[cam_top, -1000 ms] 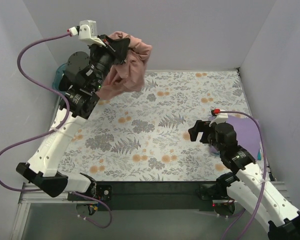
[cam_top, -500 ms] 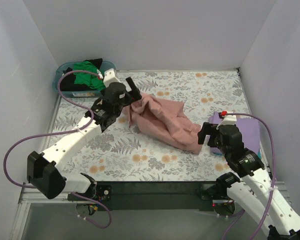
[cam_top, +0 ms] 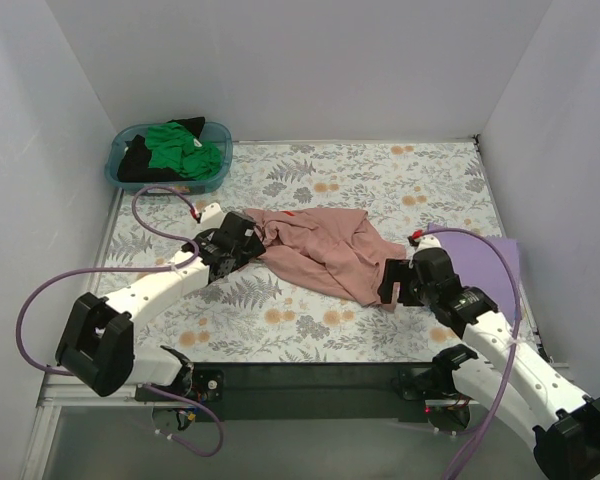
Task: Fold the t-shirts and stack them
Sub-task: Move the tshirt to the center of the board, then flatten the tshirt out
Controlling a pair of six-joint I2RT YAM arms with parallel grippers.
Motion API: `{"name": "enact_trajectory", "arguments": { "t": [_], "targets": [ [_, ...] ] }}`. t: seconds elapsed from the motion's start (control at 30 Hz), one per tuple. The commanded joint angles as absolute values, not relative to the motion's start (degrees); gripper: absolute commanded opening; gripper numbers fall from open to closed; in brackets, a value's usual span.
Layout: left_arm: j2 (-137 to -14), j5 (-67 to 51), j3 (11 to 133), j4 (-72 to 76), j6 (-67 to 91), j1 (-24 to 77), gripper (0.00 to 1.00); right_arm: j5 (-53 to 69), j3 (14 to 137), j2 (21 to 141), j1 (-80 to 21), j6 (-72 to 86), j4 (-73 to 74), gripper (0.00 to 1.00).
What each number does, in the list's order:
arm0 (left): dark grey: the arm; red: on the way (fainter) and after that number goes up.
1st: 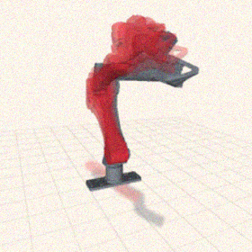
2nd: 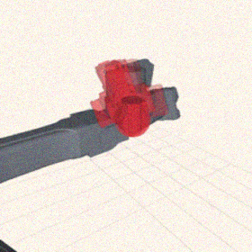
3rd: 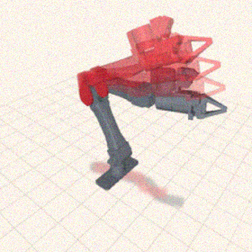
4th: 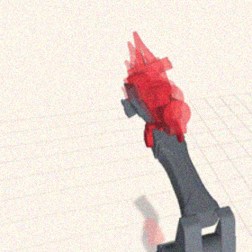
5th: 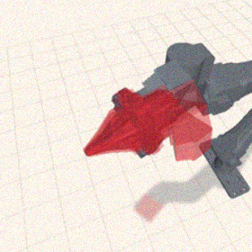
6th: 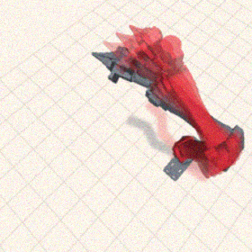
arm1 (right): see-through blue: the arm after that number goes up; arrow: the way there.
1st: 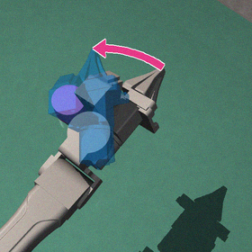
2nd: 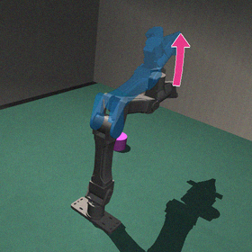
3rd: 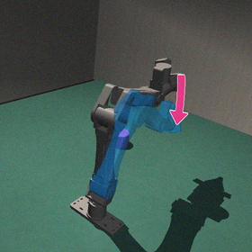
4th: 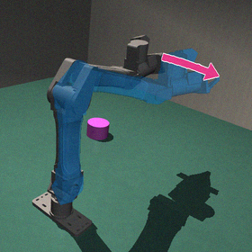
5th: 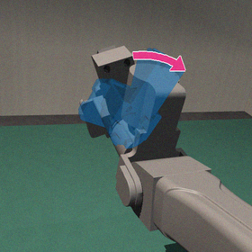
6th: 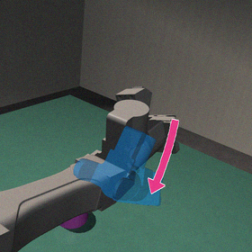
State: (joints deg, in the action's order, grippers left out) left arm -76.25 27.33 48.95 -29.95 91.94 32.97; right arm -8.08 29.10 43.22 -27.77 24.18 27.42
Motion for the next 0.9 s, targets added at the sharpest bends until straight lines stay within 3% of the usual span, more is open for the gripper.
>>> {"name": "enact_trajectory", "arguments": {
  "t": [0.0, 0.4, 0.57, 0.67, 0.77, 0.87],
  "targets": [
    [-76.5, 23.7, 46.6, -24.9, 90.2, 31.0, 0.98, -2.5, 25.3, 44.4, -27.9, 25.9, 22.1, 0.9],
    [-80.4, 5.2, 51.8, -13.6, 80.8, 29.0, 0.98, -3.3, 30.2, 49.2, -27.9, 24.2, 17.1, 0.88],
    [-87.3, 6.2, 56.4, -12.7, 77.2, 29.0, 0.98, -6.8, 34.4, 54.8, -27.9, 22.9, 13.5, 0.88],
    [-92.5, 6.2, 59.8, -13.5, 76.4, 29.0, 0.98, -6.7, 37.3, 59.6, -27.9, 22.5, 10.6, 0.82],
    [-97.0, 7.0, 63.1, -14.2, 75.6, 29.0, 0.86, -6.3, 41.1, 65.7, -27.9, 21.6, 10.5, 0.71],
    [-100.5, 8.4, 65.7, -16.2, 75.8, 29.0, 0.65, -4.6, 43.4, 71.4, -27.9, 21.1, 10.3, 0.65]
  ]
}}
